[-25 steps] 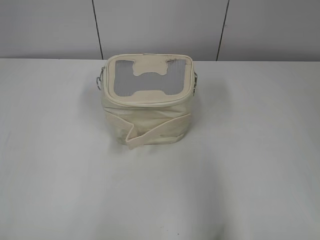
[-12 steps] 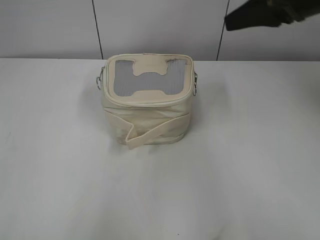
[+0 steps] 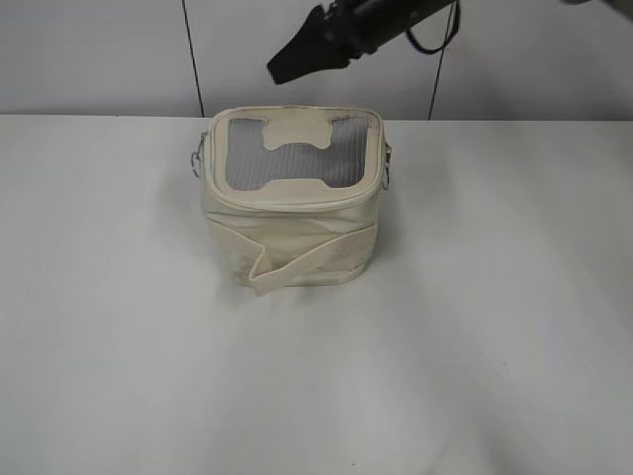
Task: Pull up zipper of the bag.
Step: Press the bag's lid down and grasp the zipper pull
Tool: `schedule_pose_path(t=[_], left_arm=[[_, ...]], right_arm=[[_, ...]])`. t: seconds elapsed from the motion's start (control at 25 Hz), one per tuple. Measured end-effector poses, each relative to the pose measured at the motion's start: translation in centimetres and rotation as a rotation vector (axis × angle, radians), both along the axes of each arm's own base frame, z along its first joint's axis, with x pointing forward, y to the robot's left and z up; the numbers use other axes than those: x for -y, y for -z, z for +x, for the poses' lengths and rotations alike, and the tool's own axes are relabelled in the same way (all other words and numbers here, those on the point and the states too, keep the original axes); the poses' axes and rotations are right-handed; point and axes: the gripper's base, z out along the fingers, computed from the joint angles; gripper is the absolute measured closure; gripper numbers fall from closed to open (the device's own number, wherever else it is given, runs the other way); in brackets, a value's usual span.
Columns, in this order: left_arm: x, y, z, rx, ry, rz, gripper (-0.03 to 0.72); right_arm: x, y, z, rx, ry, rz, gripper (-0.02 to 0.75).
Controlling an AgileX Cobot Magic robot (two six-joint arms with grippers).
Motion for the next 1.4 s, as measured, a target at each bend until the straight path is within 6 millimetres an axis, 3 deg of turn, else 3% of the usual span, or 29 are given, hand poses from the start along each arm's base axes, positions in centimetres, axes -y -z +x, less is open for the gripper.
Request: schedule_pose_path(t=[0.16, 0.4, 0.6, 0.96, 1.08, 1.24, 1.4], left_arm=[[1.2, -0.3, 1.0, -0.036, 0.109, -0.102, 0.393], [2.9, -1.5, 3.8, 0.001, 0.265, -0.198, 0.4], [5.1, -2.1, 8.2, 0.036, 0.334, -0.207, 0.422], [8.4, -2.9, 17.6, -0.006, 0.391, -0.091, 0.459], [7.3, -2.3, 21.2, -0.047, 0.386, -0.141, 0.462], [2.7, 0.0, 26.2, -0.064, 0.423, -0.368, 0.446], [-0.5, 3.9, 29.9, 0.03, 0.503, -0.348, 0.309]], right_arm=[[-2.7, 3.0, 1.2, -0.009, -0.017, -0.011, 0.234], [-2.8, 5.3, 2.0, -0.031, 0.005, -0.054, 0.237], [-2.7, 5.4, 2.0, -0.033, 0.009, -0.068, 0.282], [-2.6, 5.6, 2.0, -0.036, 0.015, -0.093, 0.499], [-2.5, 5.7, 2.0, -0.035, 0.017, -0.103, 0.58], [-2.5, 5.7, 2.0, -0.039, 0.014, -0.107, 0.689], [-2.5, 5.7, 2.0, -0.042, 0.016, -0.108, 0.689]])
